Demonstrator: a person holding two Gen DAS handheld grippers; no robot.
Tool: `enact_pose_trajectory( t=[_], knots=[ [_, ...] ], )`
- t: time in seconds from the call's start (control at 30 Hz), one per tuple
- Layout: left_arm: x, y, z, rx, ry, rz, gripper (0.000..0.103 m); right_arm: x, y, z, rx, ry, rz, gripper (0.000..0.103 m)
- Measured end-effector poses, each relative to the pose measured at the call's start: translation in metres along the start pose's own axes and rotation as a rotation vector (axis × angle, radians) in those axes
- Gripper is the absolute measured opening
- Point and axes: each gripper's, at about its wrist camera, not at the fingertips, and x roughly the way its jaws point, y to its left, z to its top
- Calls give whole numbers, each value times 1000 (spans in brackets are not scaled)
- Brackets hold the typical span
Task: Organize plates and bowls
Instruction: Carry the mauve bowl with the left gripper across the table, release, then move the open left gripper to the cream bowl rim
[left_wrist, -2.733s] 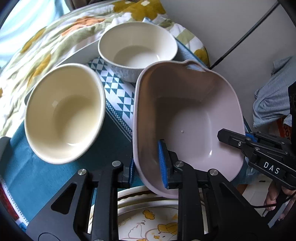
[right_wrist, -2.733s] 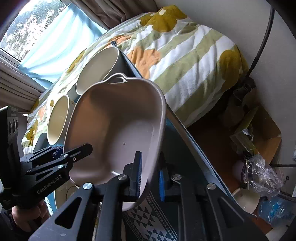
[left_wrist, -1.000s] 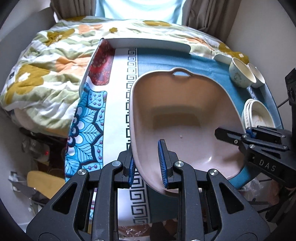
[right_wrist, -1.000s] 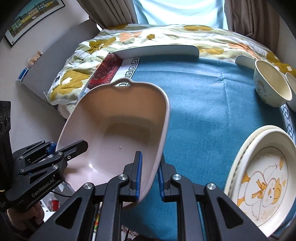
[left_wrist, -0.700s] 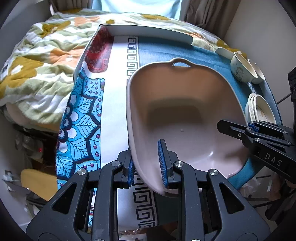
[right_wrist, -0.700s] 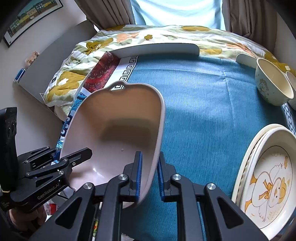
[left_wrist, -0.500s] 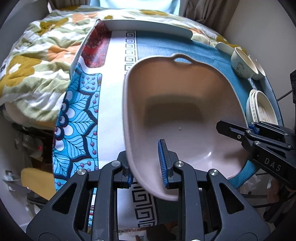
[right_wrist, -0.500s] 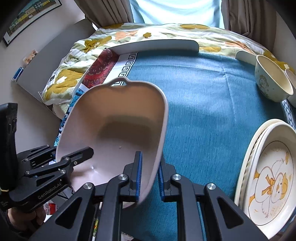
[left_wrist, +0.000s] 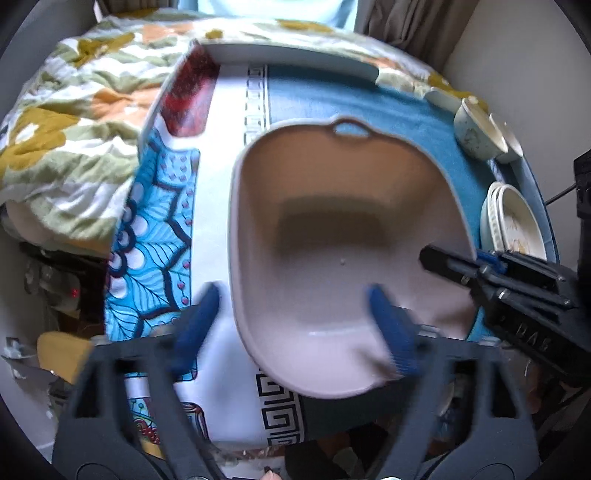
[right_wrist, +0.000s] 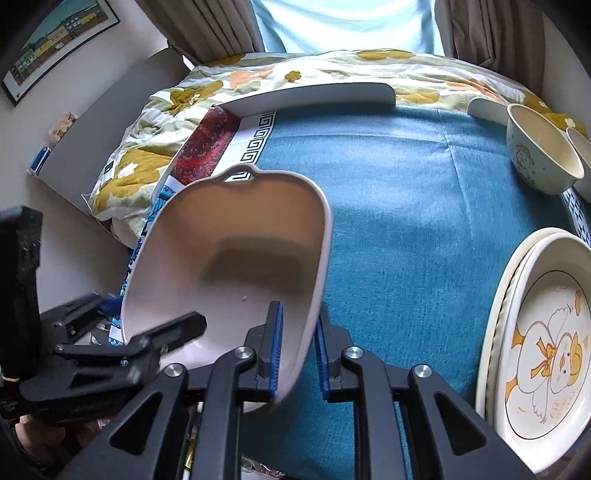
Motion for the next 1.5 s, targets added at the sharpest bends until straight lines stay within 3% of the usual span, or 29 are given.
enact_pose_trajectory(
  t=[0.13,0.37,0.47,0.57,0.63,0.67,0.73,0.83,1.03,1.2,1.33,1.5],
  knots=[
    [-6,3,2,-26,-20,-7,91,-3,-1,0,12,-21,-3,50],
    [-31,2,-5,-36,-43,22,91,-32,-4,-1,41,-63,22,51],
    [-66,-5,-8,-38,-101,56,91,-61,-2,-4,34,-106,34,51],
    [-113,-21,-8,-26,-210,79,91,-102,-8,-9,33,-169,33,54],
    [-143,-38,-7,-16,-288,77,93,-124,-13,-10,34,-202,17,84],
    [-152,-44,-6,-18,-315,70,95,-137,-18,-10,36,-225,9,91],
    [-170,-59,-4,-43,-375,39,102,-161,-30,-9,44,-271,-8,96],
    [-183,-78,-1,-67,-445,-20,102,-186,-55,-7,63,-298,-8,102],
    [-175,-156,14,5,-493,107,102,-228,-113,-9,63,-418,27,102],
    [-154,-218,36,9,-500,88,102,-248,-155,0,-67,-432,-112,102],
    [-133,-256,60,-7,-504,128,102,-258,-196,13,-105,-421,-77,102],
    [-94,-283,96,-13,-443,70,102,-240,-231,42,-139,-363,-76,102]
  ],
)
